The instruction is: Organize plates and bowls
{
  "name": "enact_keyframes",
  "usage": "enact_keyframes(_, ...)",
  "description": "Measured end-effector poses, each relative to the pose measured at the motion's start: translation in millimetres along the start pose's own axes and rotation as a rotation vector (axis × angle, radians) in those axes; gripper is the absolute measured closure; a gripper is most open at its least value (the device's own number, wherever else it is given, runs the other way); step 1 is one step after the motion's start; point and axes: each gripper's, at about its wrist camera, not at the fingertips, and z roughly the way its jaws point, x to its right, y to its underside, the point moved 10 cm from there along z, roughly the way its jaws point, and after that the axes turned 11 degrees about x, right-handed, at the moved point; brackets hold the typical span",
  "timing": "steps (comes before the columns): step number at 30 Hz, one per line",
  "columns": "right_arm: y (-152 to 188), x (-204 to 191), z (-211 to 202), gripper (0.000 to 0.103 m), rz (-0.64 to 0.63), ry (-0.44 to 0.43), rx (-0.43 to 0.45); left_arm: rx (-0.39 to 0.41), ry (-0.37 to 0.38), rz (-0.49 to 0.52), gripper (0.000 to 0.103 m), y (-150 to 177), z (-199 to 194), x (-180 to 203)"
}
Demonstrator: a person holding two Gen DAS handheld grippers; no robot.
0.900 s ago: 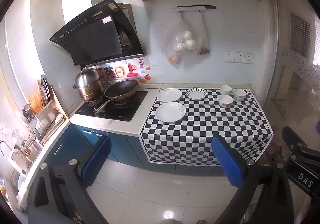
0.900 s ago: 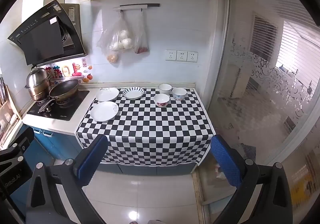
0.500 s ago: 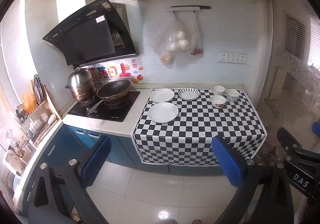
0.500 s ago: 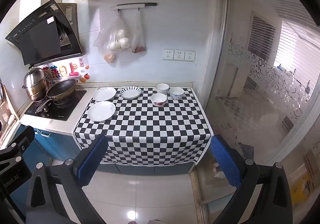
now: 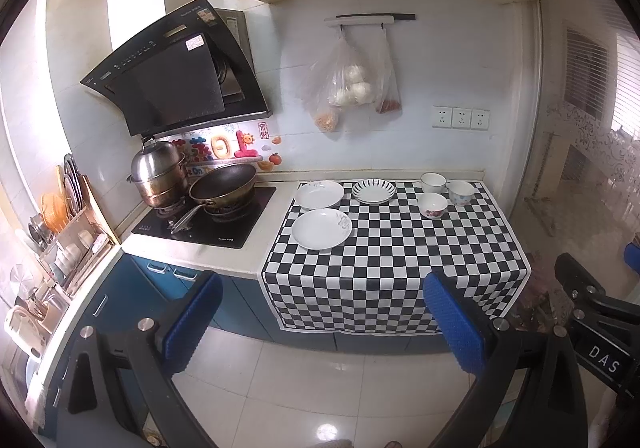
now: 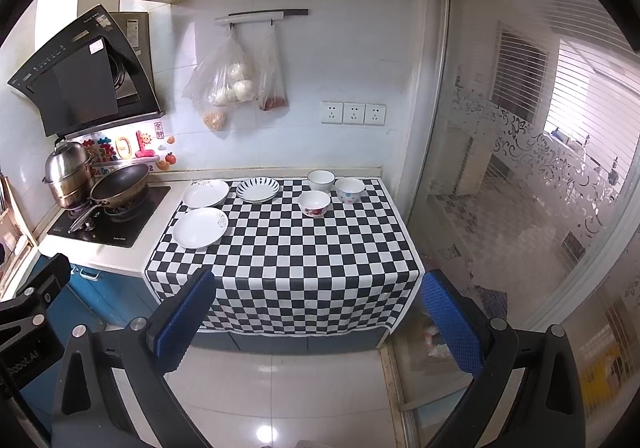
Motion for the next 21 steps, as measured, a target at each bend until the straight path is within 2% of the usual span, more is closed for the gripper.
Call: enact_keyframes(21, -0.3, -5.2, 3.1, 0.0, -0.008, -0.019, -0.005, -0.004, -0.009, -0.003, 0.0, 6.7, 0.8, -5.1)
